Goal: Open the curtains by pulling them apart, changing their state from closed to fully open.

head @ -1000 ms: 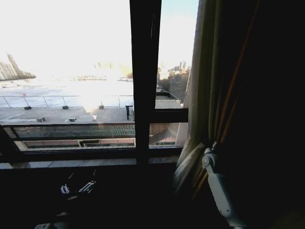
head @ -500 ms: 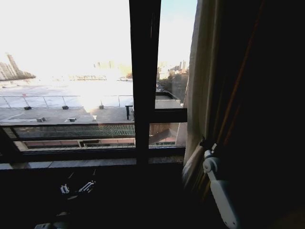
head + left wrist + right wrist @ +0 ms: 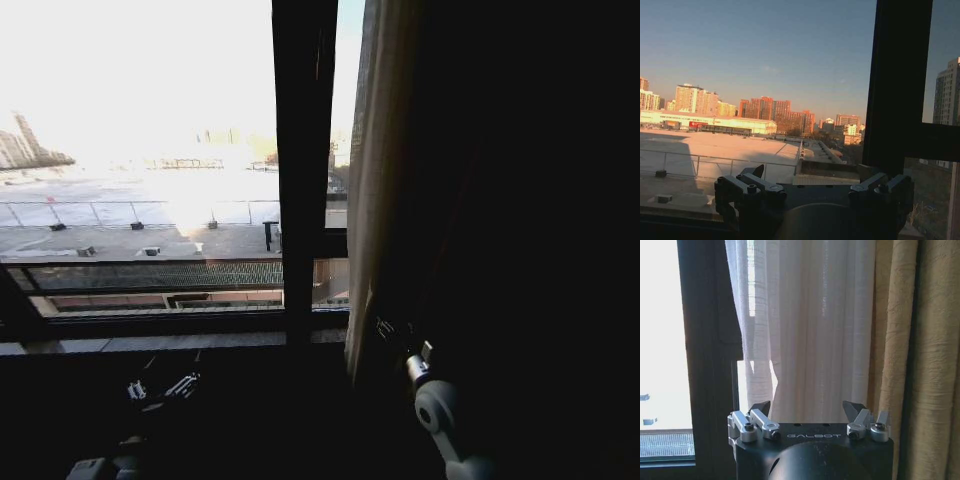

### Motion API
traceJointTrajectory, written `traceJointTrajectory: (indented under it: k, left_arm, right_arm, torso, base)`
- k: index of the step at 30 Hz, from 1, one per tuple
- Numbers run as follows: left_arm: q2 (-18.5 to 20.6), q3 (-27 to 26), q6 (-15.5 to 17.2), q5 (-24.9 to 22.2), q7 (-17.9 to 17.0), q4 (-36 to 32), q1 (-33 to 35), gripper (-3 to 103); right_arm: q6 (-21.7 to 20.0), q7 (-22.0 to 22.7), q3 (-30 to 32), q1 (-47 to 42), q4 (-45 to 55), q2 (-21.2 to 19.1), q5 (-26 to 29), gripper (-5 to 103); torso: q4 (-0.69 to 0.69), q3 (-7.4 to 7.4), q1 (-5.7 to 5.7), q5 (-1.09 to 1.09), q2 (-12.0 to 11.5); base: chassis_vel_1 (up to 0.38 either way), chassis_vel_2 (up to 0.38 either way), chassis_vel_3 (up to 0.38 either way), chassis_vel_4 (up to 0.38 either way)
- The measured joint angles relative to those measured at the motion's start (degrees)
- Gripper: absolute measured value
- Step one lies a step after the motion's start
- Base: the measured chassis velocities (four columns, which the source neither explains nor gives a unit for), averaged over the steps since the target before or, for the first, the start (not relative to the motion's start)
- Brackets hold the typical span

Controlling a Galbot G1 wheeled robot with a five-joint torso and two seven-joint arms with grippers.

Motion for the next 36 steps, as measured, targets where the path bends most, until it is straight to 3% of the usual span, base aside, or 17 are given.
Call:
traceJointTrajectory:
  k: [2,3,7,19,36]
  left_arm:
    - [0.08,0.12,0.01,0.00,0.00,0.05,0.00,100]
    - [0.16,0.31,0.02,0.01,0.00,0.21,0.00,100]
    - [0.24,0.46,0.02,0.06,0.04,0.35,-0.04,100]
    - [0.21,0.42,0.05,0.10,0.09,0.49,0.04,100]
    - [-0.26,0.16,-0.27,0.21,0.13,0.31,0.47,100]
  right_arm:
    - [0.58,-0.03,-0.27,-0.51,0.12,0.23,-1.26,85]
    - [1.03,-0.22,-0.65,-0.99,0.11,0.46,-3.59,96]
    - [1.21,-0.75,-1.11,-1.43,-0.08,0.65,-5.69,99]
    - [1.17,-1.12,-2.85,-1.29,-0.63,0.58,-6.87,100]
    - [1.15,-2.21,-4.59,-1.19,-1.14,0.77,-7.86,100]
  torso:
    - [0.00,0.00,0.00,0.01,0.00]
    - [0.01,0.00,0.00,0.00,0.00]
    - [0.01,0.00,0.00,0.01,0.00]
    - [0.01,0.01,0.00,0.02,0.00]
    - [0.00,0.01,0.02,0.01,-0.01]
  base:
    - [0.000,0.000,0.000,0.000]
    - [0.000,0.000,0.000,0.000]
    - [0.000,0.000,0.000,0.000]
    - [0.127,0.118,-0.108,-0.125]
    - [0.297,0.322,-0.316,-0.311]
